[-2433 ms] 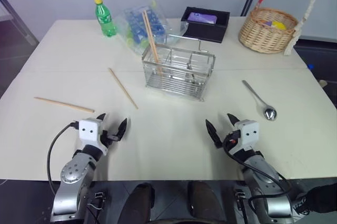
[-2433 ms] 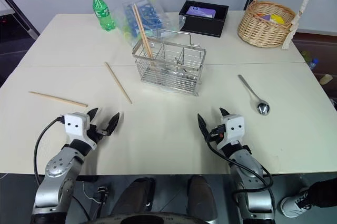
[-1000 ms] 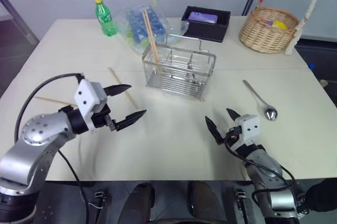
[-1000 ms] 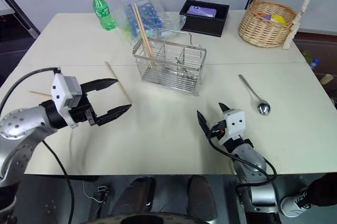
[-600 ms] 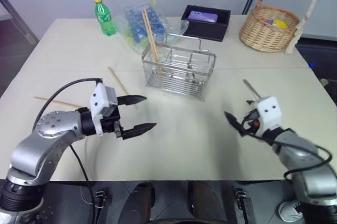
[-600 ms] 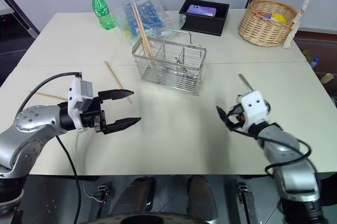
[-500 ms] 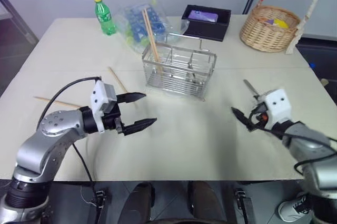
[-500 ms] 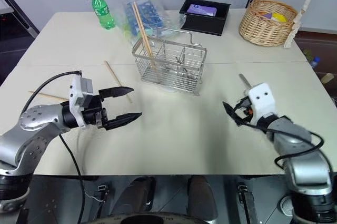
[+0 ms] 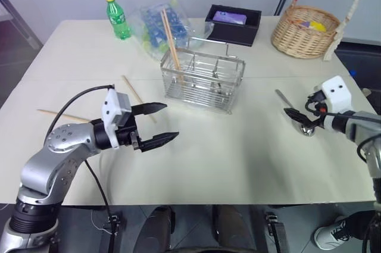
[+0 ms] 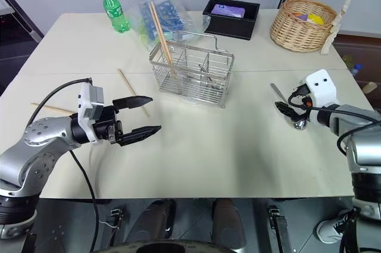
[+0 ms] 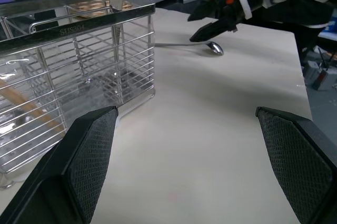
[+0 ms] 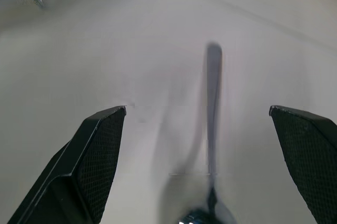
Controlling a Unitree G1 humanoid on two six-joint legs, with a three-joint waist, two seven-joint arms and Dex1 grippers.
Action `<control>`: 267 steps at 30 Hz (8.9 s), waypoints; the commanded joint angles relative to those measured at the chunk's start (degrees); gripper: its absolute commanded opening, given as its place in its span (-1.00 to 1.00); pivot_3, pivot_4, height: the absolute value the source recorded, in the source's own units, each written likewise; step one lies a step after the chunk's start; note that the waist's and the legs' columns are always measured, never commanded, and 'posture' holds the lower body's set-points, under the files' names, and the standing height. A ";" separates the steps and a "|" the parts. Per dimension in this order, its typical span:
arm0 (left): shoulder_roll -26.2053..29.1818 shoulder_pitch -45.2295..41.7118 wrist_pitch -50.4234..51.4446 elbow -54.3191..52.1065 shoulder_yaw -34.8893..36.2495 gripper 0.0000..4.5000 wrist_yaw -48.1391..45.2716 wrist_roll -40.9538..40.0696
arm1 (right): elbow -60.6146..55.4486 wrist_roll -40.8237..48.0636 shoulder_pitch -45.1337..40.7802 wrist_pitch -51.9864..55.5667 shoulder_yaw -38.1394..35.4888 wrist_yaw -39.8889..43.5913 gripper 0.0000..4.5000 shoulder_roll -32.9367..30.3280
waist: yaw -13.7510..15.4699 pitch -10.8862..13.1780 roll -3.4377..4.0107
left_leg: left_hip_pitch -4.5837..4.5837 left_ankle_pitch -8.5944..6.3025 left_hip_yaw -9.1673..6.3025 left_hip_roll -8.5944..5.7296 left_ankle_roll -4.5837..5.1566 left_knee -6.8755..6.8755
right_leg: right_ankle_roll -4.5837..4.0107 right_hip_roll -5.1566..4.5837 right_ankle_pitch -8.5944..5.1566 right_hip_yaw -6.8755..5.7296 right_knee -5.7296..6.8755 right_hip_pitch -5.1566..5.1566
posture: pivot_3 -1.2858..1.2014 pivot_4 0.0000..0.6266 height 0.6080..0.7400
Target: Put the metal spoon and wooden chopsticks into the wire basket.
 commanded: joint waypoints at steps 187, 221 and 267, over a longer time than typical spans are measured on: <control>-28.06 -31.43 -2.11 49.85 8.57 1.00 60.07 29.46 | -39.67 23.65 21.57 -14.25 -8.70 12.30 0.98 4.99 | 0.33 0.16 -0.44 | 0.13 0.11 0.02 -0.04 -0.16 0.21 | 0.14 0.01 0.30 0.04 0.53 -0.05 | 0.03 -0.52 1.00; -34.99 -48.23 18.41 70.00 20.76 1.00 90.50 29.76 | -39.79 22.19 20.02 -14.16 -4.65 9.52 0.98 7.10 | 0.25 0.16 -0.52 | 0.29 0.12 0.03 -0.06 -0.20 0.22 | 0.30 0.00 0.21 0.06 0.58 0.10 | 0.03 -0.52 1.00; -15.50 -50.14 -17.80 53.99 19.80 -0.98 26.58 11.87 | -38.94 23.45 23.60 -14.72 -9.70 11.35 1.00 5.03 | 1.25 0.18 -0.73 | 0.09 0.22 0.07 -0.08 -0.39 0.22 | 0.26 -0.04 0.22 0.08 0.51 -0.06 | 0.03 -0.52 1.00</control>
